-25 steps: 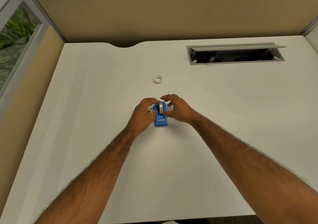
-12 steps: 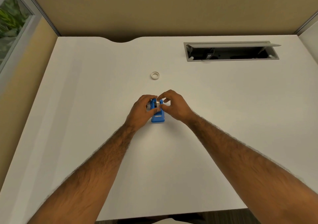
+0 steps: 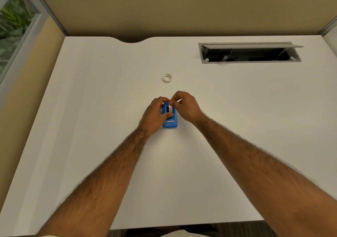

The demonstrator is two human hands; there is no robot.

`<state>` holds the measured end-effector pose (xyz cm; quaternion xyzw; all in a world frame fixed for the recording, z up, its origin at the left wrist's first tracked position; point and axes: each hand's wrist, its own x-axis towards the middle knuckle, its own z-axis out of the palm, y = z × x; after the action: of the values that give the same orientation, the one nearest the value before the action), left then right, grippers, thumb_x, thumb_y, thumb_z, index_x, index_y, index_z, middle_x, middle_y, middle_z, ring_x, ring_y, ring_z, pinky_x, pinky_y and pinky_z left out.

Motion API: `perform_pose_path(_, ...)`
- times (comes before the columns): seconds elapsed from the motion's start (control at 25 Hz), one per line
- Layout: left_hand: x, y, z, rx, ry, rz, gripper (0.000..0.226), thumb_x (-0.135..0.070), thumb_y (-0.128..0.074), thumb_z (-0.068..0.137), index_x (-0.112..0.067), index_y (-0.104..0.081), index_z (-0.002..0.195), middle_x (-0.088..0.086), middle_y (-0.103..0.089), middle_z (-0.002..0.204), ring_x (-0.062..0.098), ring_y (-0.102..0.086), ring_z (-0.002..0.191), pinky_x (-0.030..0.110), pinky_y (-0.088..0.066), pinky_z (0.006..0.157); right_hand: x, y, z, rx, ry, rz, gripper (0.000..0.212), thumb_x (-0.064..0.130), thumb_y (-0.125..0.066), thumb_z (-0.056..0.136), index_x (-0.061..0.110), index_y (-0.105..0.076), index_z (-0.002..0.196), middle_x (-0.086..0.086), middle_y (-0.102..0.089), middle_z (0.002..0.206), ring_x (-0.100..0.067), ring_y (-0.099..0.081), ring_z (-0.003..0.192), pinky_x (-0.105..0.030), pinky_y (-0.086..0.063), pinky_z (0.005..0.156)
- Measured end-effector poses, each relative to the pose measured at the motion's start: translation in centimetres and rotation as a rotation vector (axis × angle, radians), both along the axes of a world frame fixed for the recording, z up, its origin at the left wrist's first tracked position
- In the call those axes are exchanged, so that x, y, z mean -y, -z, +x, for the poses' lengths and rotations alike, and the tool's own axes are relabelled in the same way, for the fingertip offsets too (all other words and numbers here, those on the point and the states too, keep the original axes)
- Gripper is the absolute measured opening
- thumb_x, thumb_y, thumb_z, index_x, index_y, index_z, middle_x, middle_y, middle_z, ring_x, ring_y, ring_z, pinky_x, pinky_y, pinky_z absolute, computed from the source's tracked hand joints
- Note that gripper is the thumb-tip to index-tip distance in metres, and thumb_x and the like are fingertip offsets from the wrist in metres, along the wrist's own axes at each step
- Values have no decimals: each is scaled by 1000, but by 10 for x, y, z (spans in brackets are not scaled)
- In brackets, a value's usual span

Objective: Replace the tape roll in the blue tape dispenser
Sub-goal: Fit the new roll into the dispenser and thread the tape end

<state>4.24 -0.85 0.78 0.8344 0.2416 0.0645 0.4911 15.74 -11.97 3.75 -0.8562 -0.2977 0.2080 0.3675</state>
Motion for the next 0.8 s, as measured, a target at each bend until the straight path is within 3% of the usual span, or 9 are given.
perform_pose_path(0.16, -1, 0, 1, -11, -12, -16, 46, -24, -81, 80, -35, -51, 113, -12, -58, 117, 11, -58, 105, 17, -43, 83, -7, -3, 7, -79, 39, -30, 8, 20, -65, 92, 12, -65, 90, 6, -63, 86, -12, -58, 78, -21, -47, 64)
perform_pose_path(0.36, -3, -2, 3, -27, -1, -4, 45, -25, -82, 80, -30, -54, 115, -11, -59, 117, 11, -58, 104, 20, -45, 84, -3, -4, 0, -145, 87, -2, 8, 19, -68, 92, 12, -66, 96, 0, -66, 98, -17, -62, 89, -31, -55, 77)
perform_pose_path(0.56, -4, -3, 1, 5, 3, -7, 45, -25, -82, 80, -24, -58, 118, -5, -63, 121, 12, -61, 106, 26, -50, 91, 6, -3, -9, -237, 94, 26, 23, 9, -72, 84, 17, -64, 103, -2, -64, 113, -21, -66, 95, -24, -50, 64)
perform_pose_path(0.64, -5, -3, 1, 17, 9, -1, 44, -24, -82, 80, -25, -58, 117, -6, -63, 120, 12, -61, 106, 26, -51, 92, 6, -3, -12, -242, 99, 32, 26, 6, -73, 82, 17, -63, 104, -2, -62, 114, -22, -65, 97, -27, -53, 69)
perform_pose_path(0.72, -5, -2, 1, 10, 10, -2, 45, -23, -82, 80, -24, -58, 118, -5, -63, 121, 13, -61, 107, 27, -51, 92, 5, -2, -15, -206, 118, 50, 19, 9, -69, 86, 15, -63, 102, -1, -62, 110, -21, -64, 98, -32, -56, 79)
perform_pose_path(0.8, -3, -1, 1, 1, 13, 14, 47, -23, -82, 80, -23, -57, 120, -5, -62, 122, 14, -60, 108, 27, -50, 93, 1, -3, -15, -144, 129, 54, 8, 13, -65, 90, 14, -62, 97, 2, -62, 101, -17, -60, 95, -28, -52, 79)
